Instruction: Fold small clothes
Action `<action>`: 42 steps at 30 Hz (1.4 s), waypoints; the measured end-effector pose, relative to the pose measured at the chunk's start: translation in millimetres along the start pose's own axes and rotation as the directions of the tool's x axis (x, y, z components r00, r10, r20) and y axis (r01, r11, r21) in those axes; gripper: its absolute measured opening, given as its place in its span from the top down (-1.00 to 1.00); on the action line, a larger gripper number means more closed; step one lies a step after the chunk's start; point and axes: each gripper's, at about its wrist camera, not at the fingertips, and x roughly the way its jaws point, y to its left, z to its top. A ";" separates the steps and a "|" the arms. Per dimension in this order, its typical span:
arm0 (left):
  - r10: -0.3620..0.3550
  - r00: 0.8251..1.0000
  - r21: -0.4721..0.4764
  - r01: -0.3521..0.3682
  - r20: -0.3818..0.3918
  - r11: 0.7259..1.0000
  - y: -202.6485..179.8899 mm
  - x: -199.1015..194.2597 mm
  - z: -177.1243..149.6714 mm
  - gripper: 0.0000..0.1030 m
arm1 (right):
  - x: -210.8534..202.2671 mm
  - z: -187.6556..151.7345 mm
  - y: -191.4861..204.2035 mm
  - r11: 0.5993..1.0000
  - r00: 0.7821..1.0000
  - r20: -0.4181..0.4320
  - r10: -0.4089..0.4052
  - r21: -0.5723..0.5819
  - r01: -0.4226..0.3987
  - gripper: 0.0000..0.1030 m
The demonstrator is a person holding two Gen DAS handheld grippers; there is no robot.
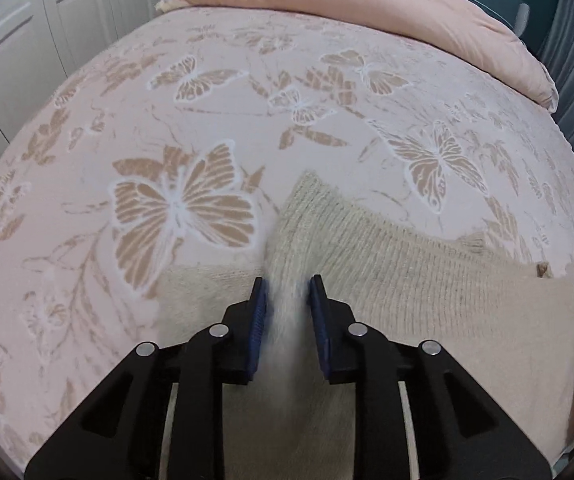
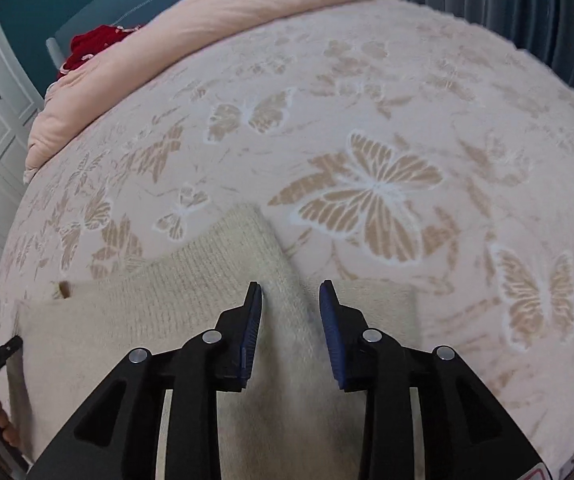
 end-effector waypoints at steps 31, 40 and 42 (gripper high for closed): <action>-0.137 0.991 -0.152 0.133 -0.012 0.979 24.4 -81.0 -129.9 -0.01 | -69.8 -100.6 15.8 0.990 0.996 -0.061 0.063 -0.119 -0.070 0.96; -0.128 0.987 -0.298 0.095 -0.093 0.950 81.3 -66.6 -159.1 -0.14 | -94.0 -98.2 -30.3 0.999 1.000 -0.006 0.010 0.047 -0.010 0.74; -0.127 0.989 -0.331 0.096 -0.073 0.939 81.4 -67.6 -160.8 -0.15 | -88.9 -89.9 -11.6 0.999 0.999 -0.010 0.038 -0.027 -0.039 0.76</action>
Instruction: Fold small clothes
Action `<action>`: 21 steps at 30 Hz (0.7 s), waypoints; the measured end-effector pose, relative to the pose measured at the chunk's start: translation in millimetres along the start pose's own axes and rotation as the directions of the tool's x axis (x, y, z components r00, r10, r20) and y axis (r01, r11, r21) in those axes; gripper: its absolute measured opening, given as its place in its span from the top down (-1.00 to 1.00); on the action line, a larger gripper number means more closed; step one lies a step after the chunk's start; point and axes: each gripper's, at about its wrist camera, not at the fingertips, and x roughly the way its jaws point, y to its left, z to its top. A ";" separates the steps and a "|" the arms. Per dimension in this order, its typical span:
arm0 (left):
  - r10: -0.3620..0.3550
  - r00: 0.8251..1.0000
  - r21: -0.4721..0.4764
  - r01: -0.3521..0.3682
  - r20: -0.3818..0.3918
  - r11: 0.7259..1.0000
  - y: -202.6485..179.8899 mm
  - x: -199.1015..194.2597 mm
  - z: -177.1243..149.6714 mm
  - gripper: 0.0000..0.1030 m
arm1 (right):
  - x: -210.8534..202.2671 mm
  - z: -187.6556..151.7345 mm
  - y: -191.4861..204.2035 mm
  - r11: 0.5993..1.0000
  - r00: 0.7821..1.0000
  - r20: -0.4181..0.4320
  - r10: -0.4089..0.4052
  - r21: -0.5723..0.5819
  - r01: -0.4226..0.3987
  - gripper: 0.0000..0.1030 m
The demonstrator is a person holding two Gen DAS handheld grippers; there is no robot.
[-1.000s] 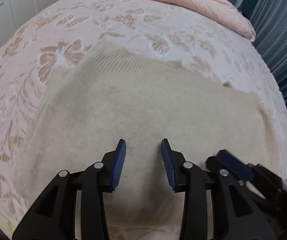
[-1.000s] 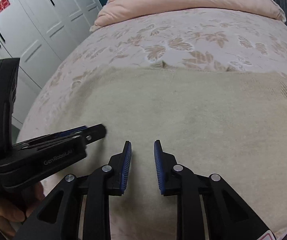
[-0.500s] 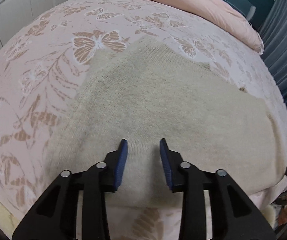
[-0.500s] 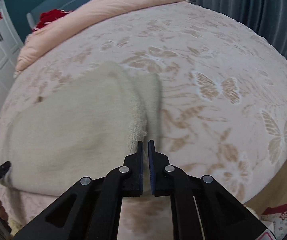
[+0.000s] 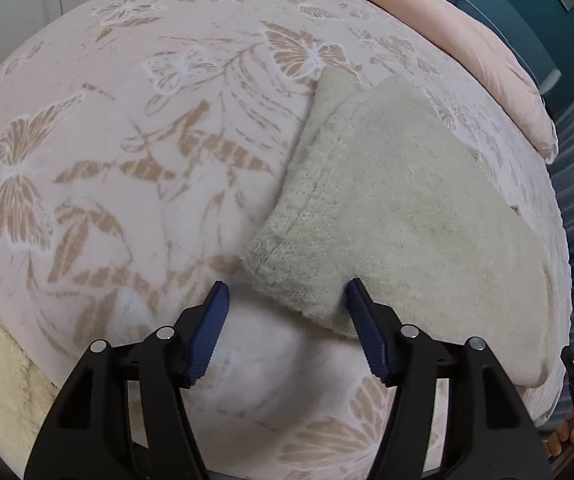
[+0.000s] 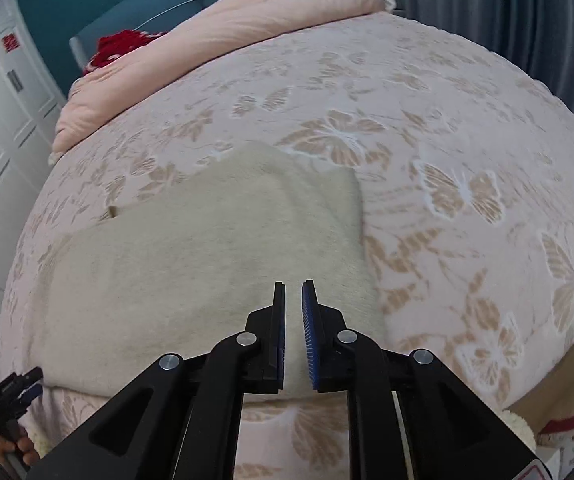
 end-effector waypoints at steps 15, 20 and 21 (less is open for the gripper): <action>-0.168 0.985 -0.144 0.173 0.050 0.974 -17.0 -22.7 4.0 -0.53 | 11.8 6.4 122.1 0.967 0.987 -0.102 0.124 -0.211 -0.143 0.88; -0.204 0.973 0.039 0.201 0.106 0.979 -76.3 -39.8 33.0 -0.75 | 41.7 10.4 199.9 0.934 0.961 -0.157 0.229 -0.243 -0.262 0.84; -0.187 0.978 0.083 0.180 0.089 0.980 -87.6 -31.5 39.0 -0.74 | 52.2 9.9 209.6 0.931 0.951 -0.184 0.247 -0.229 -0.286 0.84</action>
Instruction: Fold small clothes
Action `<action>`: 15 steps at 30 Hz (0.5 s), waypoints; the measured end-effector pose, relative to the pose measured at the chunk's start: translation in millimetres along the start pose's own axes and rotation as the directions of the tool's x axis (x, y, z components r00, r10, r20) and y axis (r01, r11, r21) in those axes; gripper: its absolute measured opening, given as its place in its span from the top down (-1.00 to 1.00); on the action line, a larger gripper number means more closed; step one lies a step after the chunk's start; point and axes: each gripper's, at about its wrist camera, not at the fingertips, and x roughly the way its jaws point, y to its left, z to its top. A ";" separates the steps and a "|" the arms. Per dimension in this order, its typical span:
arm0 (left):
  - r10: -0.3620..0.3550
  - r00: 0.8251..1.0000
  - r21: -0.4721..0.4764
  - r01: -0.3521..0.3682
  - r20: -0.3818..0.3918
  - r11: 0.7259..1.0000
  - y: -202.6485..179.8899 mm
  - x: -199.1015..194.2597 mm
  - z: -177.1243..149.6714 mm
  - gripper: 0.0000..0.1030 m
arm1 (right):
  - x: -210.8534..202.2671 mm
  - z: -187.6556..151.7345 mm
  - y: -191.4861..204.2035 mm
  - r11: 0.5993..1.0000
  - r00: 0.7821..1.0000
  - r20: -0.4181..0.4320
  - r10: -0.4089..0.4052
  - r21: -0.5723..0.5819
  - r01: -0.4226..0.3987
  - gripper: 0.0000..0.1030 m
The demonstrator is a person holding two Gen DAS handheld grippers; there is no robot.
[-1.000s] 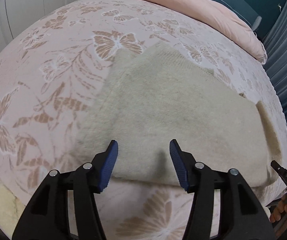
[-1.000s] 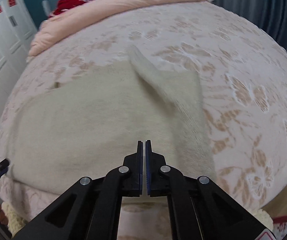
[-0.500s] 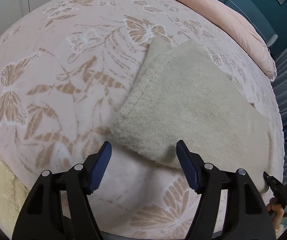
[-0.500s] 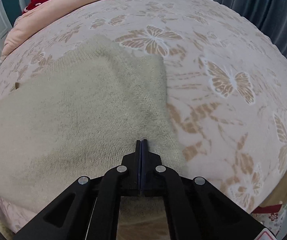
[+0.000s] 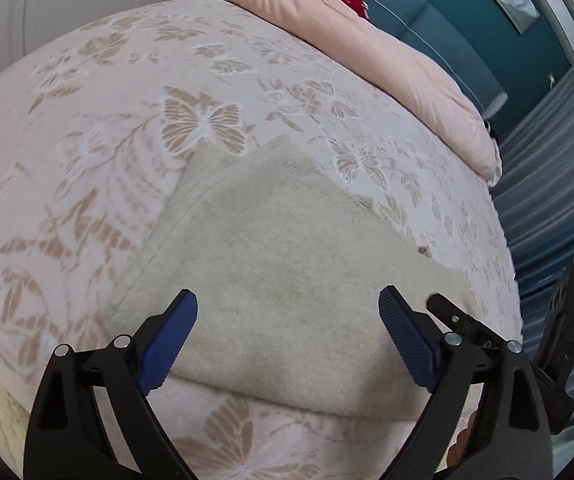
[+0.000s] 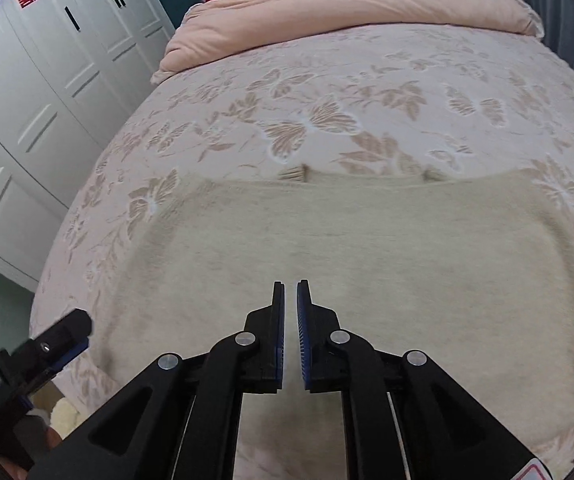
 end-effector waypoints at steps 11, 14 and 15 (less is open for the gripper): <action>0.054 0.990 -0.011 -0.056 -0.134 0.998 26.3 56.4 -2.7 -0.49 | 59.3 16.6 -43.5 0.968 0.962 -0.104 -0.251 -0.057 0.246 1.00; -0.077 0.995 -0.110 0.069 -0.061 0.991 42.4 14.8 -9.7 -0.67 | 34.0 18.9 -16.4 0.980 0.981 -0.069 -0.181 -0.102 0.173 0.91; -0.096 0.994 -0.164 0.087 -0.045 0.983 52.3 3.3 -14.9 -0.77 | 29.1 17.7 -9.5 0.983 0.986 -0.067 -0.154 -0.106 0.147 0.91</action>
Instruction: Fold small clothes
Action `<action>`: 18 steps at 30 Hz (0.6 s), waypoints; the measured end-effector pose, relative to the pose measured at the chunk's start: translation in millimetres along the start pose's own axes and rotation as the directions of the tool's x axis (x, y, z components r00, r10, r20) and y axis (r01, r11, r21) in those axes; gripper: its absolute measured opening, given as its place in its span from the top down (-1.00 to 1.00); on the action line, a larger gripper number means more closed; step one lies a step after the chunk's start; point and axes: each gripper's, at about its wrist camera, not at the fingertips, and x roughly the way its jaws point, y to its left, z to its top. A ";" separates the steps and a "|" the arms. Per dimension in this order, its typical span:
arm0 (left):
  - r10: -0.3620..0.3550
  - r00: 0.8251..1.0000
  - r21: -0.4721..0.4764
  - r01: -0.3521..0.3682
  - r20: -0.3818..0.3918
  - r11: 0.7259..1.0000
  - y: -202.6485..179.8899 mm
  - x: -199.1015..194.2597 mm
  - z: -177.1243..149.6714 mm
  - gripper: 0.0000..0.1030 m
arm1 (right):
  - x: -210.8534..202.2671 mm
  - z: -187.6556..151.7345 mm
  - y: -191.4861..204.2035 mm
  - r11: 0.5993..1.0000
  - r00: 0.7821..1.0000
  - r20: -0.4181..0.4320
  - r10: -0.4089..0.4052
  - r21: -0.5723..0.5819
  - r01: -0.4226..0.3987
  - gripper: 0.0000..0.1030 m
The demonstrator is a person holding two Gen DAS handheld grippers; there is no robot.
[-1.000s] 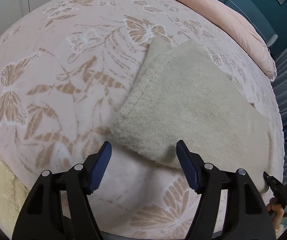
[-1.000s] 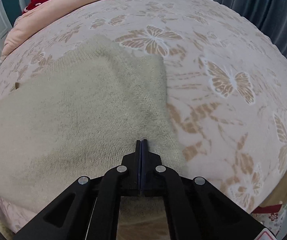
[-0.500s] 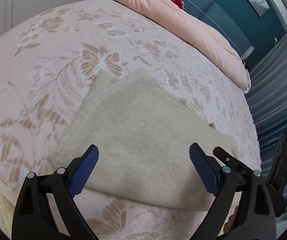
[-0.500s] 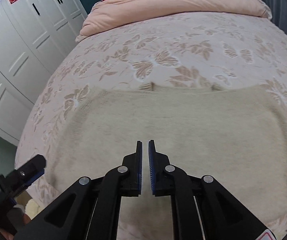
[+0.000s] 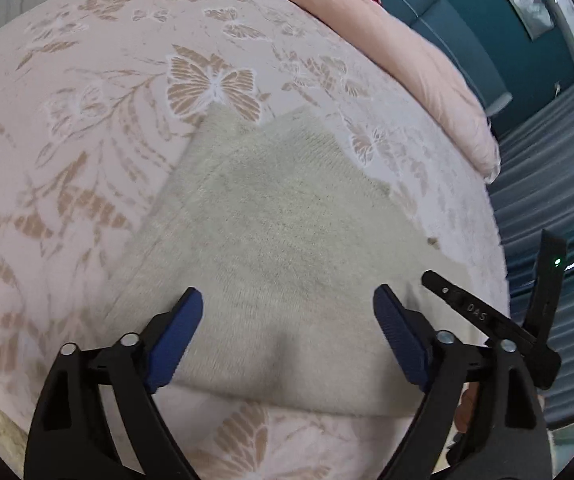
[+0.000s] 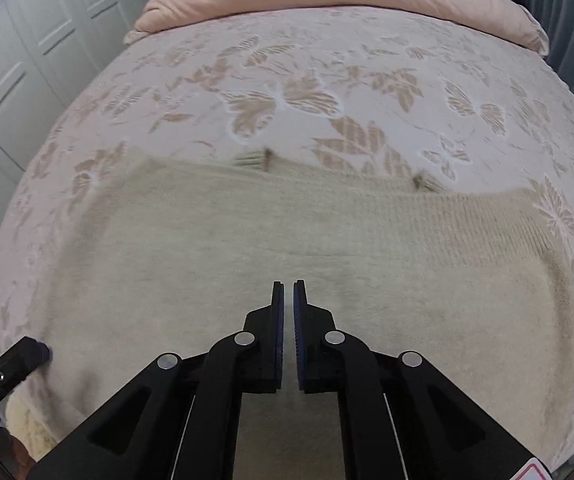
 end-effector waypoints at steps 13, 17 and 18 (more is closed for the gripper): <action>0.003 0.999 -0.349 0.016 0.054 0.937 61.9 11.0 -20.3 -0.87 | 52.4 -19.2 33.5 0.995 0.996 -0.073 -0.059 -0.085 0.053 0.92; -0.034 0.999 -0.288 0.029 -0.015 0.957 44.4 27.7 -3.3 0.05 | 53.8 -18.7 27.8 0.998 0.997 -0.071 -0.040 -0.055 0.036 0.92; -0.038 0.999 -0.292 0.031 -0.019 0.956 41.9 29.0 -1.5 0.35 | 53.7 -18.7 25.9 0.999 0.997 -0.069 -0.031 -0.045 0.028 0.92</action>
